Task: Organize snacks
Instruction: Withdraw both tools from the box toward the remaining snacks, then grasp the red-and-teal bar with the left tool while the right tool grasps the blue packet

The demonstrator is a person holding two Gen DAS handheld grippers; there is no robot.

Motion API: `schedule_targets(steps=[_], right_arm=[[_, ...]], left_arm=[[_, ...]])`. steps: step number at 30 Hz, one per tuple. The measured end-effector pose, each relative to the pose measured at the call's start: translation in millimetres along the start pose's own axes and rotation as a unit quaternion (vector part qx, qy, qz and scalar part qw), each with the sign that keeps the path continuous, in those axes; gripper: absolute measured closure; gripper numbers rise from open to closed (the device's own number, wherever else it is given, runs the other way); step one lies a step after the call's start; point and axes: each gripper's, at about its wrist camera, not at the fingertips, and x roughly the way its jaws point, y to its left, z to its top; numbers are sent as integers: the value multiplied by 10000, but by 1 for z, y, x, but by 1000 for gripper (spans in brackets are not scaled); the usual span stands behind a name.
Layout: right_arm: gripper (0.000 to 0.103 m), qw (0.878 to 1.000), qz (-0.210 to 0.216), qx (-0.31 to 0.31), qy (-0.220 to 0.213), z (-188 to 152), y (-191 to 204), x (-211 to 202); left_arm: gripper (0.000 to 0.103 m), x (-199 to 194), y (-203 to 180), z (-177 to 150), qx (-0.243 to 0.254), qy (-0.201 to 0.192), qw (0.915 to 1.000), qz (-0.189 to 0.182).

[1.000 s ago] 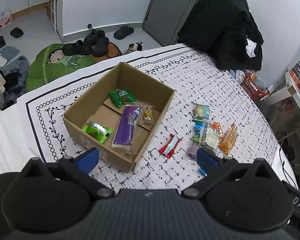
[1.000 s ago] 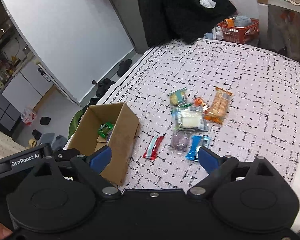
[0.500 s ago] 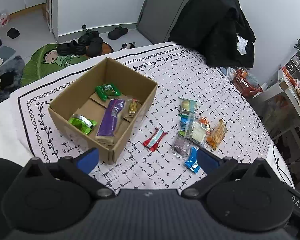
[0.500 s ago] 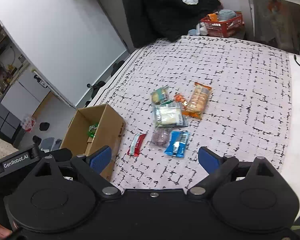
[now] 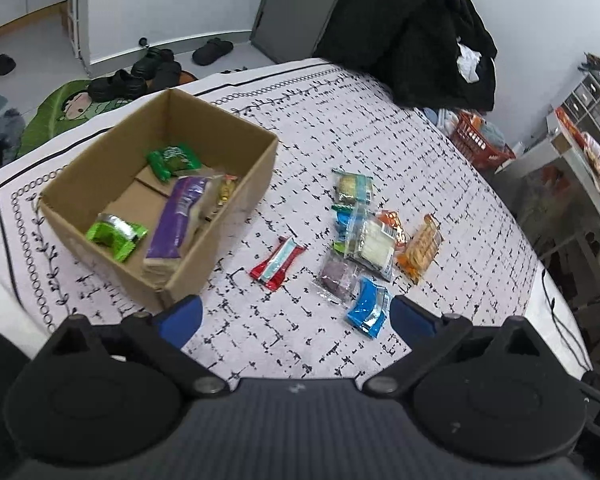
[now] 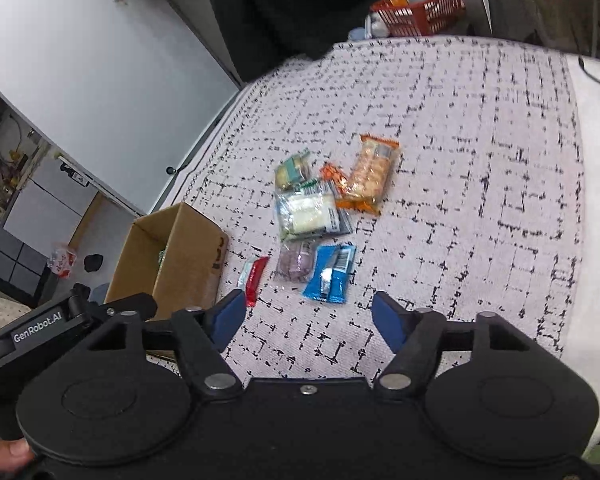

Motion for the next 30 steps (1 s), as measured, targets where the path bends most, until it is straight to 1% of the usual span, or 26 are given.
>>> schedule_targets(steps=[3,5,7,12,15,17,20,26,30], right_arm=[[44,10000,30,62,72,2,-4,8],[46,9999,63,79,138,4,-5,15],[47,9997,94,91,184,7,-5,22],[57,9990,119,200,381,13,-9,46],[59,9982,125,289,507,16,-13,58],[59,9977,119,329,580,18,-15,66],[62,9967,78,368,718,21,-17,79],[63,9947,11,389,955,27,-18,102],[63,9935,-45,341,1088,30,-16,117]], left_arm=[[6,11,-4,1,103,-1,9999,14],[10,20,-7,2,122,19,9999,29],[12,28,-8,3,145,19,9999,32],[22,52,-13,8,242,102,9996,77],[28,65,-16,11,358,104,9992,160],[34,74,-17,12,411,153,9989,185],[40,89,-19,13,478,222,9983,237],[46,114,-21,18,594,255,9972,385],[47,128,-22,20,707,243,9961,470]])
